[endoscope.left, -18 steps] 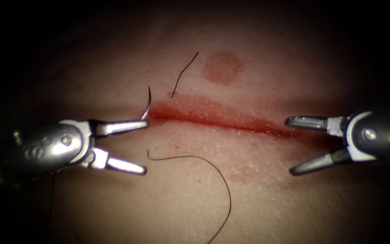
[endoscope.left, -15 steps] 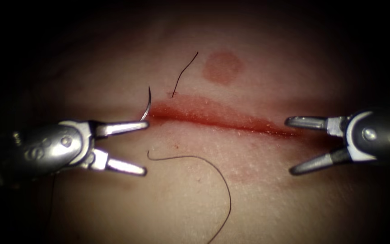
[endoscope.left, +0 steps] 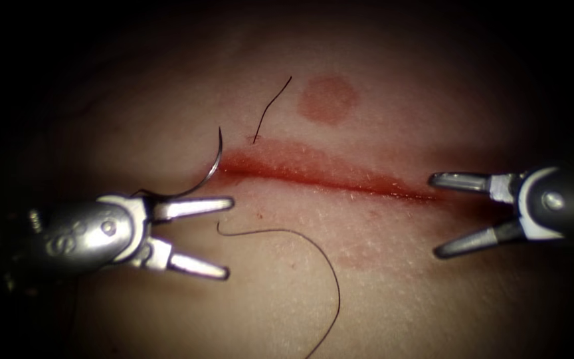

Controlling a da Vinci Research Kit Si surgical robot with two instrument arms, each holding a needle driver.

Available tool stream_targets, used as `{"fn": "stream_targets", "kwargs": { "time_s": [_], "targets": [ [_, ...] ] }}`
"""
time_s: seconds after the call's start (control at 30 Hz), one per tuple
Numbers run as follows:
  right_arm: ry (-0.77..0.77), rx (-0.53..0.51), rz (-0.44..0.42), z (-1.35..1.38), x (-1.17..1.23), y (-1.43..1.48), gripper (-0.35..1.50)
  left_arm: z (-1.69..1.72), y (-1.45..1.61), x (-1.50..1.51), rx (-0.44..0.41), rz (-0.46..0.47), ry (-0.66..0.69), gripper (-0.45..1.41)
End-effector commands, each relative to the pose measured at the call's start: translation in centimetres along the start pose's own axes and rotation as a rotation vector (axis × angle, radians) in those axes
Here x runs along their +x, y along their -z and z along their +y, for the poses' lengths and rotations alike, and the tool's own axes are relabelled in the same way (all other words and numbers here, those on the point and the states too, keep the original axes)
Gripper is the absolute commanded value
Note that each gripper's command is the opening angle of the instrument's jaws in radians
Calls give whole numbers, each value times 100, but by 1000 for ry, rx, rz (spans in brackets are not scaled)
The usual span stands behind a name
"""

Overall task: Wound Closure
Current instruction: Pick up long suture end with the left gripper.

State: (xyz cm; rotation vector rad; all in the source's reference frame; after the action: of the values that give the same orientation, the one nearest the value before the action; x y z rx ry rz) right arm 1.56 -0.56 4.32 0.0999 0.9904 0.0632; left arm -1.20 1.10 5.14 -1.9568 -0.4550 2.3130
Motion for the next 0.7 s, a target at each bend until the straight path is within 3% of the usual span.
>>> {"fn": "stream_targets", "kwargs": {
  "time_s": [0.03,0.23,0.47,0.7],
  "targets": [
    [3,-4,-1,-3,-3,-7,67,0,-8,-4,-8,-8,-12,39],
    [11,-10,-7,-2,-1,-10,67,12,-21,1,-75,-60,-135,37],
    [15,-8,-6,-2,-6,-6,66,20,-45,3,-196,-187,-316,37],
    [14,-11,-6,0,-8,-6,66,23,-64,2,-274,-277,-415,26]
  ]
}}
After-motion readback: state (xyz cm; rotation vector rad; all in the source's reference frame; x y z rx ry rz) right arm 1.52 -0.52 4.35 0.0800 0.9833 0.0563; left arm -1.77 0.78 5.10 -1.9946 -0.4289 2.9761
